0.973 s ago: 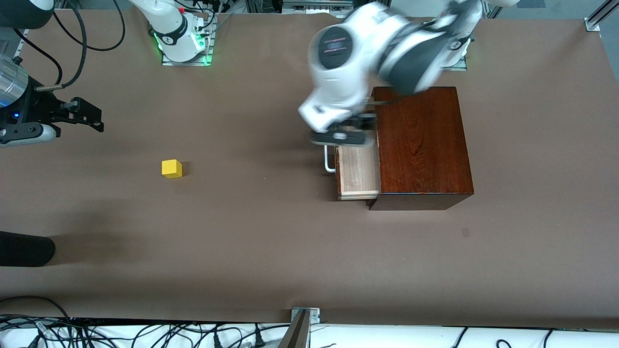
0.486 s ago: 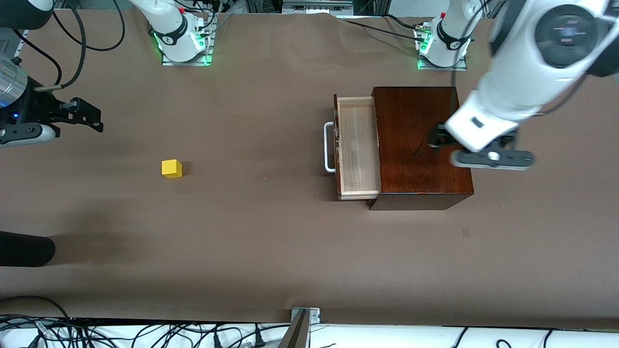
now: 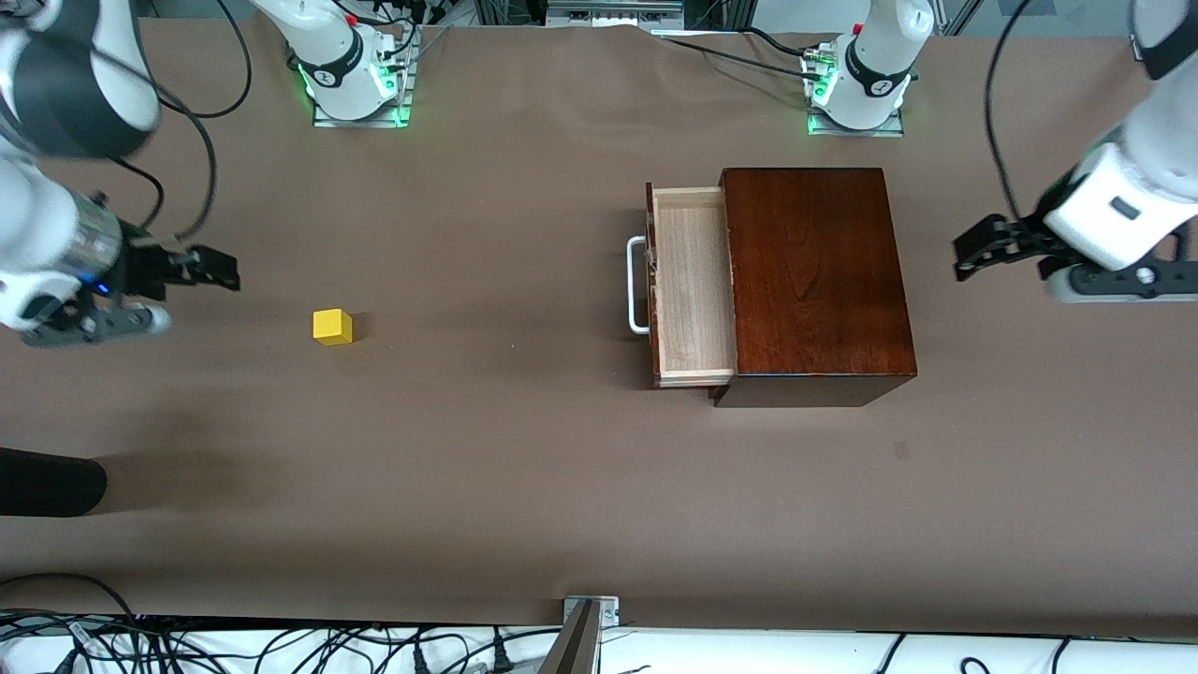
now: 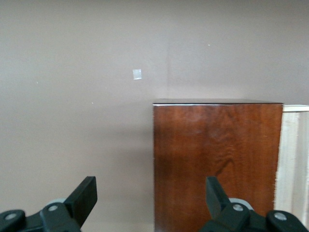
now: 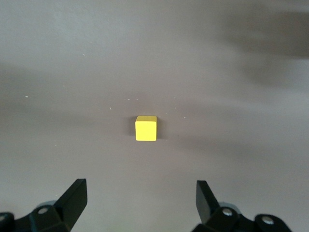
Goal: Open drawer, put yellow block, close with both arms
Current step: 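Retract the left gripper while the right gripper reaches the yellow cube, then lower the right gripper and grasp the yellow cube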
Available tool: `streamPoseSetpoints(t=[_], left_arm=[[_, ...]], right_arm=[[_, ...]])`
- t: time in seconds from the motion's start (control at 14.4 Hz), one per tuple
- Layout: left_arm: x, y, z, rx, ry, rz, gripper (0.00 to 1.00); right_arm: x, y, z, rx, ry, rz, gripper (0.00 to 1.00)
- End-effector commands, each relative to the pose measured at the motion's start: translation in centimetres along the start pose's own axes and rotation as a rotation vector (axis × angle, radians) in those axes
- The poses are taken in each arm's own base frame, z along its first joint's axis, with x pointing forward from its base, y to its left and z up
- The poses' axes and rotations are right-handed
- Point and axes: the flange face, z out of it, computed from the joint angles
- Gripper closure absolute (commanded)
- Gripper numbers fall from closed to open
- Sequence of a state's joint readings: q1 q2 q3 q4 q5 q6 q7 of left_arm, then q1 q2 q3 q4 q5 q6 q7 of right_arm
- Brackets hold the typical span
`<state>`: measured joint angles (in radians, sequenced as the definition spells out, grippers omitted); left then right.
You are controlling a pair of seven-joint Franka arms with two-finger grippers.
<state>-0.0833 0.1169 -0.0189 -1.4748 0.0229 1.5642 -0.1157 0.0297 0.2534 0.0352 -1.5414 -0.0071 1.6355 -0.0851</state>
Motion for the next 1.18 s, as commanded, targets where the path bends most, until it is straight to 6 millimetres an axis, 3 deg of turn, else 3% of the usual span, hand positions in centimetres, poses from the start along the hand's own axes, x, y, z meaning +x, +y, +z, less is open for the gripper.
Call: streamPoseSetpoints(t=[0.0,0.21,0.56,0.83,1.11], left_arm=[[-4.5,-1.4,1.0,-0.024,0.063,0.044,0.0],[-5.2,-1.2,1.6,-0.018,0.029,0.047,0.0],[-4.8,-1.0,2.0,-0.007,0.004,0.051,0.0],[-5.1,-0.7,1.4,-0.005,-0.016,0.057,0.0],[-5.1,-0.3,1.2,-0.004,-0.013,0.065,0.0]], right_arm=[[2.2,-1.2,3.7,0.007,-0.024,-0.016,0.0],[3.2,-1.1,10.4,0.011,0.016,-0.008,0.0],[1.0,-1.8,20.9,0.023,0.105,0.036,0.0],[-1.2,-2.3,26.1,0.02,0.12,0.036,0.0],[-2.7,-2.6,28.8,0.018,0.108,0.04,0.0]])
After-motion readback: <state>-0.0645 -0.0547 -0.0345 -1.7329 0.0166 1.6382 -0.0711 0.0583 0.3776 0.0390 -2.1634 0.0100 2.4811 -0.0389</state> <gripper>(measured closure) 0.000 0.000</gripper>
